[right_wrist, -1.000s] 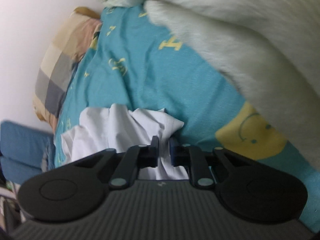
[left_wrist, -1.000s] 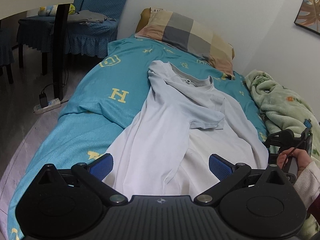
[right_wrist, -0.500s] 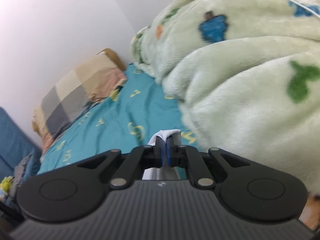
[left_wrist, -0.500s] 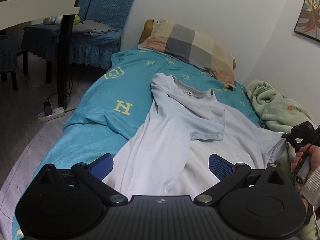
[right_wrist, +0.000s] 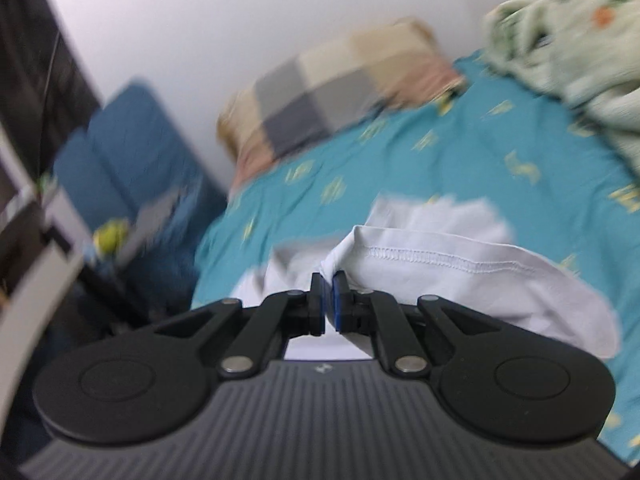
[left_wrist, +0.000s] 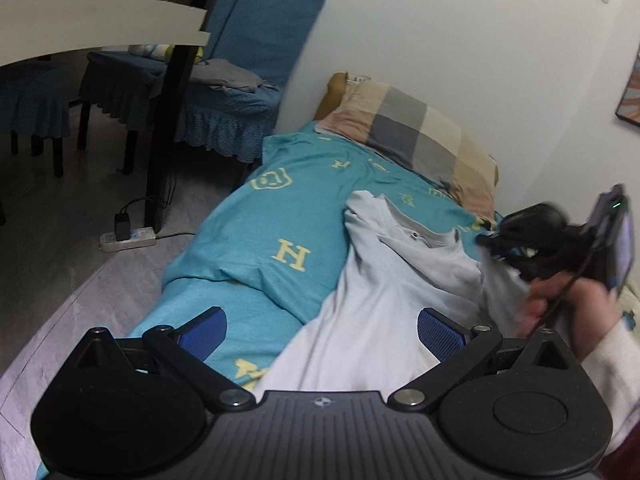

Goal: Fold clothes

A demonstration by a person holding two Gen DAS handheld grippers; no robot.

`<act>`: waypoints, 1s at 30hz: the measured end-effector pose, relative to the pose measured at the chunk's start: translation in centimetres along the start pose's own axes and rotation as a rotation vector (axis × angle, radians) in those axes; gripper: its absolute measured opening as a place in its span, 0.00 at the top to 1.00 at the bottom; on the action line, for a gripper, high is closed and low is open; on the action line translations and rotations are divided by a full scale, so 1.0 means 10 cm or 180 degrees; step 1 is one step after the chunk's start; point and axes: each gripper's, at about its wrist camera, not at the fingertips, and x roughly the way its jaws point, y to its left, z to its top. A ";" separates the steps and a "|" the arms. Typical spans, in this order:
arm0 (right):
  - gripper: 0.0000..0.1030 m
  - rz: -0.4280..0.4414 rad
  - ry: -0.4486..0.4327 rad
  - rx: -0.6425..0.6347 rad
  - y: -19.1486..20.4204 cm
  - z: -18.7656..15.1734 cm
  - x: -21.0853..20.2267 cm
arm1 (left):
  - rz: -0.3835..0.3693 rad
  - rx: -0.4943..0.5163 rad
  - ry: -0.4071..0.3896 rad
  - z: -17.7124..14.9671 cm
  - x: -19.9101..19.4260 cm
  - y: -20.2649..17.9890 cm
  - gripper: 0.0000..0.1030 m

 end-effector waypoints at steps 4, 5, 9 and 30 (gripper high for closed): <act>0.91 0.0047 0.0346 0.0062 0.00 -0.31 0.31 | 0.0077 -0.0133 0.0030 0.01 0.07 0.17 0.00; 0.91 0.0044 0.0414 0.0098 -0.02 -0.37 0.33 | 0.0081 -0.0167 0.0053 0.01 0.09 0.20 0.01; 0.62 0.0202 0.0622 0.0128 -0.13 -0.40 0.20 | 0.0003 -0.0181 0.0084 0.01 0.14 0.22 0.01; 0.42 -0.0003 0.0240 -0.0084 -0.62 -0.31 -2.42 | -0.0288 0.0941 0.0126 -0.16 0.05 -0.73 0.05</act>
